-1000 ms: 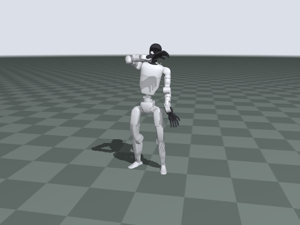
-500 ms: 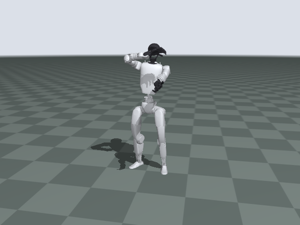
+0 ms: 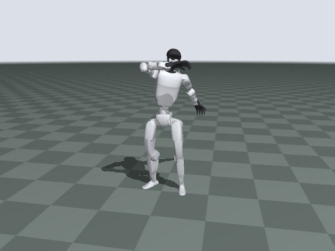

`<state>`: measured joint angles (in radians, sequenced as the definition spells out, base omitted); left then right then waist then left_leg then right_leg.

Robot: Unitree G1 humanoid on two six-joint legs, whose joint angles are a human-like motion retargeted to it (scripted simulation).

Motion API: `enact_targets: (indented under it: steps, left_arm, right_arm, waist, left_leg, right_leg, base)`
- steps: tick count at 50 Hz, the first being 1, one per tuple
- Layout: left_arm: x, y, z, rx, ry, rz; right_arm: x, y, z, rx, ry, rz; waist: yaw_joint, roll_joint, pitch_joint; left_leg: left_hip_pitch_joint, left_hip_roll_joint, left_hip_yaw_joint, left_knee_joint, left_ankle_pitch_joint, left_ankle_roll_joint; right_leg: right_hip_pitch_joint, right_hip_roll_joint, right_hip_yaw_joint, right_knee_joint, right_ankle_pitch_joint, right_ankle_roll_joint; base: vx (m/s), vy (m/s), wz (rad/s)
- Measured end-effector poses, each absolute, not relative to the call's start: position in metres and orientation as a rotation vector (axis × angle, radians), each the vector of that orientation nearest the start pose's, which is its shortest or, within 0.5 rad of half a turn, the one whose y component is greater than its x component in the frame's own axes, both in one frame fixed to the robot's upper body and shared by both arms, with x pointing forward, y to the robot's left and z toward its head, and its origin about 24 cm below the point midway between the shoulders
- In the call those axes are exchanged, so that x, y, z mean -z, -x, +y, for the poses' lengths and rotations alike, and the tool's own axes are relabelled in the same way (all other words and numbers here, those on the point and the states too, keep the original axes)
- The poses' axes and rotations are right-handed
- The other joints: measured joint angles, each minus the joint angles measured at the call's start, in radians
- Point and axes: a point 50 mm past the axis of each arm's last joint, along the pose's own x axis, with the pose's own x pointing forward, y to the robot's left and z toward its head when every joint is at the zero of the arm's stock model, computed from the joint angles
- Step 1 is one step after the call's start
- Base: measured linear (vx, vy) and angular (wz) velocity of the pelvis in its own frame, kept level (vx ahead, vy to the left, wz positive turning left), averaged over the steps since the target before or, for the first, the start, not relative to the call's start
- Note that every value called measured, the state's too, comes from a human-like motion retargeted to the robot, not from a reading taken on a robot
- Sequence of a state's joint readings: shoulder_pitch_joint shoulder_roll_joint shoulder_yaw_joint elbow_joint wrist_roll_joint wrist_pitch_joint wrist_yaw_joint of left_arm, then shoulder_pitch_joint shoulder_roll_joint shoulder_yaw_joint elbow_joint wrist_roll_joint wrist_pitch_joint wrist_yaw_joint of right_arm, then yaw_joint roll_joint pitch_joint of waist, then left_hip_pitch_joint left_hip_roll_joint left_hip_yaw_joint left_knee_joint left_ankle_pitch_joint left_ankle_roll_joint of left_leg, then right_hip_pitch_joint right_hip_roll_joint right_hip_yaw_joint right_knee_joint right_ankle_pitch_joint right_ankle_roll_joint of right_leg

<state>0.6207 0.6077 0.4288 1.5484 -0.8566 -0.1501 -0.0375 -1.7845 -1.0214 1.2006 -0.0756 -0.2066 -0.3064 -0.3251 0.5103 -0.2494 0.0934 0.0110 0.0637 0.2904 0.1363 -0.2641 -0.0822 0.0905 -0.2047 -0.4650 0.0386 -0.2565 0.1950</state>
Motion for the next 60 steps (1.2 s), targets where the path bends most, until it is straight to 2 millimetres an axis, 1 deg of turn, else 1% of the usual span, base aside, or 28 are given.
enact_targets:
  steps: [3,5,8,10,12,14,16,18,20,21,23,24,26,29,32,35,38,40,42,45,47,48,50,52,54,56,58,60]
  left_arm:
    - [0.014,0.239,0.375,-1.753,0.085,1.266]
    - [0.017,0.241,0.370,-1.832,0.079,1.270]
    - [0.040,0.221,0.361,-1.876,0.104,1.269]
    - [0.063,0.193,0.356,-1.856,0.137,1.264]
    - [0.091,0.148,0.349,-1.788,0.172,1.247]
    - [0.116,0.088,0.339,-1.689,0.207,1.207]
    - [0.133,0.013,0.325,-1.576,0.253,1.136]
    - [0.136,-0.073,0.305,-1.461,0.317,1.035]
    - [0.118,-0.163,0.278,-1.344,0.399,0.911]
    - [0.099,-0.209,0.262,-1.282,0.442,0.841]
    - [0.048,-0.289,0.228,-1.149,0.517,0.693]
    - [0.017,-0.321,0.211,-1.079,0.542,0.617]
    - [-0.050,-0.371,0.177,-0.947,0.566,0.462]
    - [-0.148,-0.409,0.135,-0.800,0.563,0.249]
    - [-0.224,-0.418,0.105,-0.705,0.571,0.090]
    - [-0.277,-0.415,0.084,-0.619,0.590,-0.016]
    - [-0.303,-0.412,0.069,-0.526,0.583,-0.089]
    - [-0.308,-0.412,0.062,-0.445,0.566,-0.133]
    - [-0.301,-0.414,0.057,-0.329,0.545,-0.176]
    - [-0.271,-0.418,0.055,-0.101,0.524,-0.213]
    - [-0.235,-0.417,0.059,0.025,0.431,-0.209]
    - [-0.212,-0.415,0.063,0.058,0.334,-0.193]
    - [-0.164,-0.405,0.076,0.149,0.486,-0.105]
    - [-0.101,-0.386,0.104,0.130,0.470,0.001]
    - [-0.037,-0.354,0.136,0.061,0.466,0.149]
    - [0.026,-0.308,0.173,-0.063,0.457,0.325]
    - [0.080,-0.248,0.217,-0.244,0.428,0.519]
    - [0.117,-0.173,0.266,-0.469,0.374,0.710]
  right_arm:
    - [-0.382,-0.243,-0.035,-0.438,1.473,-1.672]
    - [-0.384,-0.242,-0.031,-0.428,1.445,-1.692]
    - [-0.387,-0.238,-0.024,-0.421,1.394,-1.730]
    - [-0.387,-0.234,-0.018,-0.423,1.360,-1.753]
    - [-0.386,-0.232,-0.012,-0.432,1.327,-1.772]
    - [-0.384,-0.230,-0.007,-0.443,1.298,-1.782]
    - [-0.381,-0.229,-0.004,-0.450,1.277,-1.781]
    - [-0.378,-0.231,-0.003,-0.448,1.267,-1.769]
    - [-0.375,-0.233,-0.003,-0.438,1.268,-1.751]
    - [-0.375,-0.235,-0.004,-0.427,1.276,-1.743]
    - [-0.375,-0.237,-0.005,-0.412,1.291,-1.729]
    - [-0.375,-0.238,-0.005,-0.406,1.298,-1.724]
    - [-0.376,-0.238,-0.004,-0.396,1.307,-1.723]
    - [-0.381,-0.237,-0.002,-0.375,1.303,-1.739]
    - [-0.387,-0.234,-0.002,-0.339,1.287,-1.762]
    - [-0.396,-0.232,-0.005,-0.292,1.283,-1.783]
    - [-0.402,-0.231,-0.009,-0.250,1.300,-1.792]
    - [-0.406,-0.232,-0.012,-0.229,1.320,-1.791]
    - [-0.407,-0.235,-0.015,-0.222,1.349,-1.781]
    - [-0.406,-0.239,-0.020,-0.233,1.415,-1.750]
    - [-0.404,-0.242,-0.022,-0.252,1.447,-1.728]
    - [-0.403,-0.243,-0.022,-0.259,1.460,-1.720]
    - [-0.401,-0.246,-0.024,-0.278,1.490,-1.689]
    - [-0.395,-0.246,-0.021,-0.325,1.458,-1.681]
    - [-0.392,-0.247,-0.022,-0.348,1.447,-1.675]
    - [-0.390,-0.248,-0.024,-0.359,1.446,-1.670]
    - [-0.388,-0.249,-0.028,-0.361,1.443,-1.665]
    - [-0.386,-0.250,-0.032,-0.357,1.439,-1.662]
  waist:
    - [0.001,-0.005,0.005]
    - [-0.007,-0.008,0.004]
    - [-0.031,-0.014,-0.007]
    - [-0.056,-0.018,-0.020]
    - [-0.088,-0.019,-0.038]
    - [-0.123,-0.015,-0.060]
    - [-0.158,-0.007,-0.083]
    - [-0.189,0.003,-0.105]
    - [-0.216,0.012,-0.126]
    - [-0.227,0.016,-0.132]
    - [-0.249,0.024,-0.144]
    - [-0.258,0.027,-0.150]
    - [-0.276,0.033,-0.159]
    - [-0.295,0.042,-0.168]
    - [-0.302,0.047,-0.175]
    - [-0.299,0.050,-0.174]
    - [-0.291,0.053,-0.168]
    - [-0.284,0.053,-0.162]
    - [-0.279,0.052,-0.156]
    - [-0.272,0.048,-0.144]
    - [-0.267,0.047,-0.135]
    - [-0.264,0.045,-0.129]
    - [-0.253,0.039,-0.112]
    - [-0.257,0.039,-0.109]
    - [-0.245,0.032,-0.091]
    - [-0.220,0.025,-0.065]
    - [-0.188,0.017,-0.036]
    - [-0.154,0.009,-0.008]
  left_leg:
    - [0.005,0.001,0.014,-0.004,0.000,0.009]
    - [0.010,0.002,0.027,-0.007,0.000,0.014]
    - [0.018,0.005,0.050,-0.011,-0.001,0.015]
    - [0.023,0.007,0.064,-0.014,-0.001,0.013]
    - [0.026,0.009,0.075,-0.015,-0.002,0.009]
    - [0.028,0.011,0.082,-0.016,-0.002,0.003]
    - [0.028,0.013,0.085,-0.014,-0.002,-0.003]
    - [0.028,0.016,0.085,-0.012,-0.001,-0.009]
    - [0.027,0.018,0.082,-0.009,0.000,-0.015]
    - [0.027,0.019,0.081,-0.006,-0.001,-0.018]
    - [0.026,0.022,0.079,-0.002,-0.001,-0.024]
    - [0.027,0.023,0.079,0.000,-0.001,-0.026]
    - [0.028,0.025,0.081,0.002,-0.001,-0.030]
    - [0.031,0.027,0.091,0.002,-0.002,-0.033]
    - [0.034,0.027,0.104,0.001,-0.003,-0.034]
    - [0.033,0.025,0.114,0.001,-0.005,-0.036]
    - [0.030,0.023,0.116,0.003,-0.006,-0.039]
    - [0.026,0.022,0.112,0.005,-0.006,-0.043]
    - [0.019,0.021,0.102,0.007,-0.005,-0.048]
    - [0.007,0.019,0.081,0.013,-0.003,-0.058]
    - [-0.003,0.019,0.063,0.018,-0.001,-0.066]
    - [-0.006,0.017,0.055,0.016,0.002,-0.069]
    - [-0.014,0.014,0.037,0.016,0.007,-0.074]
    - [-0.035,0.022,0.013,0.038,0.005,-0.084]
    - [-0.044,0.019,-0.005,0.037,0.010,-0.091]
    - [-0.051,0.015,-0.022,0.032,0.016,-0.095]
    - [-0.056,0.010,-0.039,0.025,0.021,-0.097]
    - [-0.061,0.004,-0.057,0.017,0.028,-0.097]
  right_leg:
    - [-0.007,0.000,0.015,0.003,0.002,0.006]
    - [-0.013,0.000,0.030,0.005,0.003,0.008]
    - [-0.023,0.002,0.056,0.008,0.002,0.005]
    - [-0.029,0.004,0.072,0.009,0.002,0.001]
    - [-0.034,0.006,0.085,0.010,0.002,-0.004]
    - [-0.037,0.009,0.094,0.009,0.002,-0.009]
    - [-0.038,0.011,0.098,0.009,0.004,-0.013]
    - [-0.038,0.013,0.097,0.008,0.006,-0.016]
    - [-0.035,0.015,0.094,0.008,0.008,-0.018]
    - [-0.034,0.016,0.092,0.008,0.009,-0.020]
    - [-0.032,0.018,0.090,0.008,0.012,-0.024]
    - [-0.031,0.019,0.090,0.009,0.013,-0.026]
    - [-0.030,0.021,0.092,0.009,0.016,-0.030]
    - [-0.033,0.022,0.102,0.008,0.021,-0.032]
    - [-0.039,0.023,0.115,0.005,0.027,-0.029]
    - [-0.045,0.022,0.127,0.003,0.032,-0.023]
    - [-0.050,0.020,0.130,0.002,0.035,-0.017]
    - [-0.051,0.018,0.127,0.003,0.035,-0.014]
    - [-0.051,0.016,0.119,0.005,0.034,-0.015]
    - [-0.049,0.014,0.099,0.007,0.031,-0.019]
    - [-0.046,0.013,0.083,0.009,0.029,-0.024]
    - [-0.045,0.011,0.075,0.010,0.028,-0.025]
    - [-0.042,0.008,0.058,0.010,0.026,-0.033]
    - [-0.041,0.012,0.039,0.011,0.026,-0.038]
    - [-0.040,0.010,0.022,0.011,0.025,-0.043]
    - [-0.038,0.008,0.006,0.011,0.023,-0.046]
    - [-0.036,0.005,-0.011,0.011,0.021,-0.046]
    - [-0.033,0.003,-0.029,0.011,0.019,-0.043]
  base:
    - [-0.01,-0.01,-0.17]
    - [-0.02,-0.01,-0.34]
    - [-0.03,-0.01,-0.40]
    - [-0.04,-0.01,-0.39]
    - [-0.04,-0.01,-0.33]
    - [-0.05,0.00,-0.24]
    - [-0.05,0.01,-0.13]
    - [-0.05,0.01,-0.04]
    - [-0.05,0.02,0.02]
    - [-0.05,0.02,0.03]
    - [0.00,0.00,0.00]
    - [0.00,0.00,0.00]
    - [0.00,0.00,0.00]
    - [-0.02,0.02,-0.14]
    - [-0.02,0.03,-0.25]
    - [-0.01,0.02,-0.14]
    - [0.00,0.00,0.00]
    - [0.00,0.00,0.00]
    - [-0.03,0.02,0.21]
    - [-0.04,0.02,0.35]
    - [-0.04,0.02,0.43]
    - [-0.04,0.02,0.44]
    - [-0.04,0.02,0.46]
    - [-0.03,0.02,0.51]
    - [-0.02,0.02,0.47]
    - [-0.02,0.02,0.44]
    - [-0.01,0.01,0.45]
    - [0.00,0.01,0.49]
